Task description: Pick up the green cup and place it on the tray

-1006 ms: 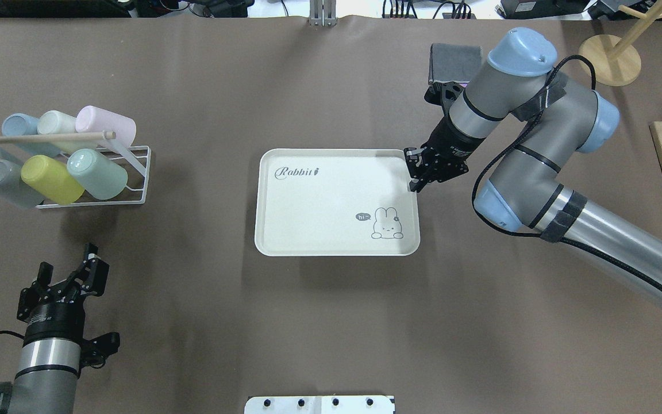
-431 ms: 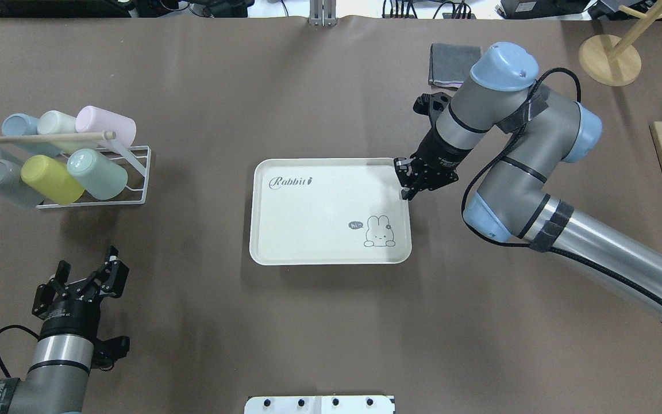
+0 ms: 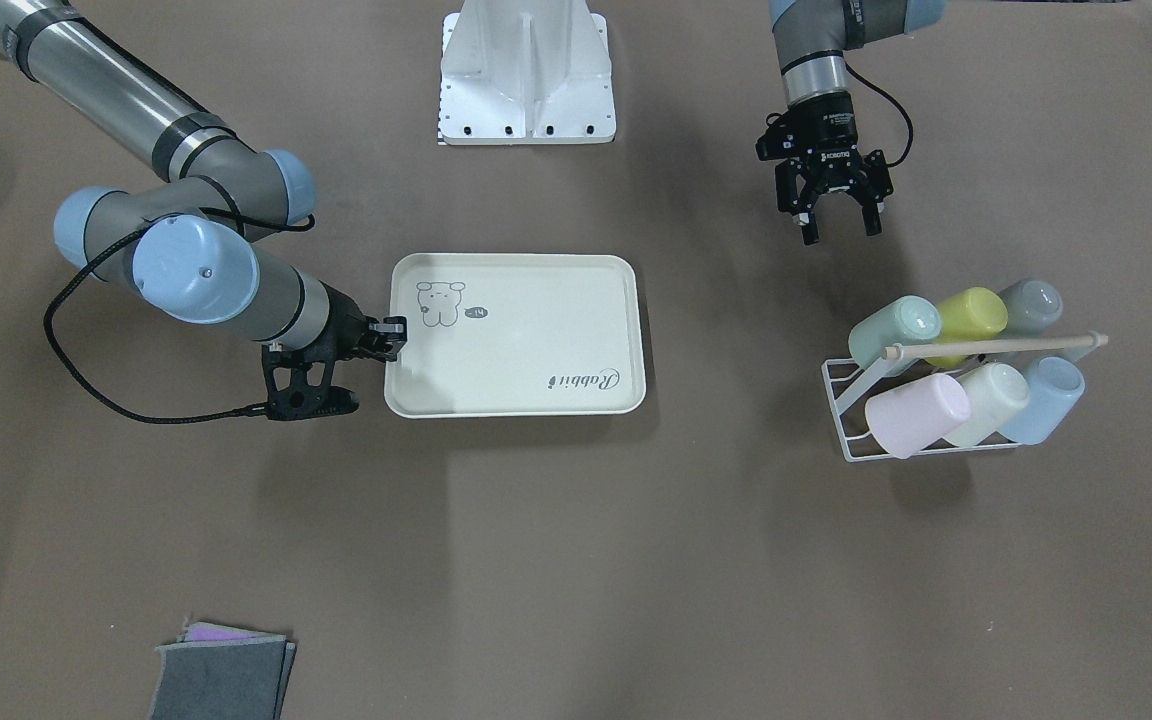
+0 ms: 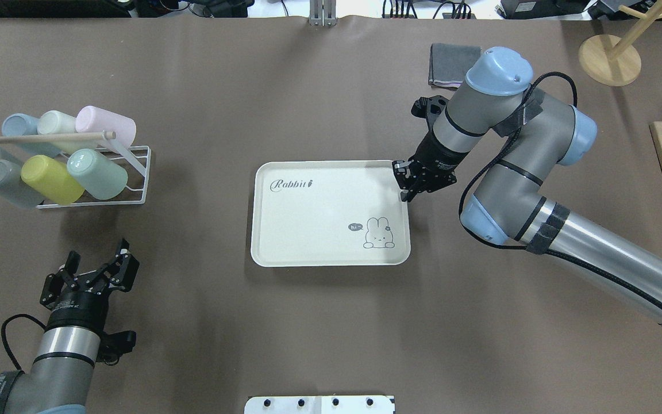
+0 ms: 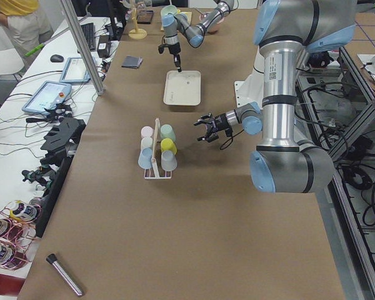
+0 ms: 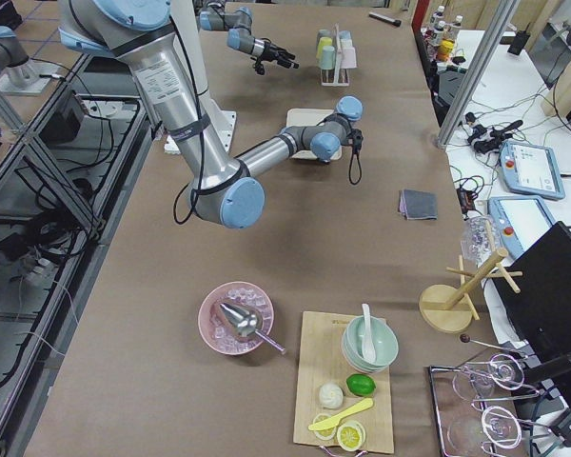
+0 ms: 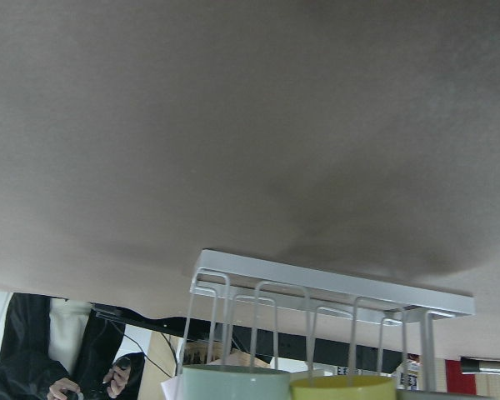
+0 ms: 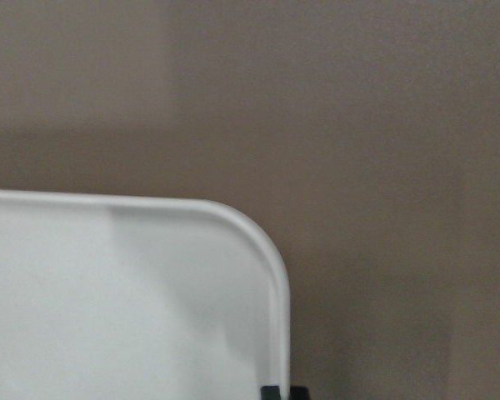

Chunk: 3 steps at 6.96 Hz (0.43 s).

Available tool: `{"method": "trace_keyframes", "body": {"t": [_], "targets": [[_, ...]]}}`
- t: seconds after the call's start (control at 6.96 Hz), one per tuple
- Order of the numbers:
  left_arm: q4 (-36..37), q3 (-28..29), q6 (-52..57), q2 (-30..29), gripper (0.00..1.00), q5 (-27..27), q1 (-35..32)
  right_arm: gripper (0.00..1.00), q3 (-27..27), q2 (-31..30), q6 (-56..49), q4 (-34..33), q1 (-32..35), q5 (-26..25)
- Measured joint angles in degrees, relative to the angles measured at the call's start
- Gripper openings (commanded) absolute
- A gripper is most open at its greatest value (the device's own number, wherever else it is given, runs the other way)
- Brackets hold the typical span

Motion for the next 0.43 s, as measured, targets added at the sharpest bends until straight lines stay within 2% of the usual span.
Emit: {"method": "trace_keyframes", "body": {"t": [0.43], "targets": [[-2.0,3.0,2.4,-1.2,0.98,1.6,-2.4,0.0,-2.7,3.6,1.7,0.0,-1.5,-2.0]]}}
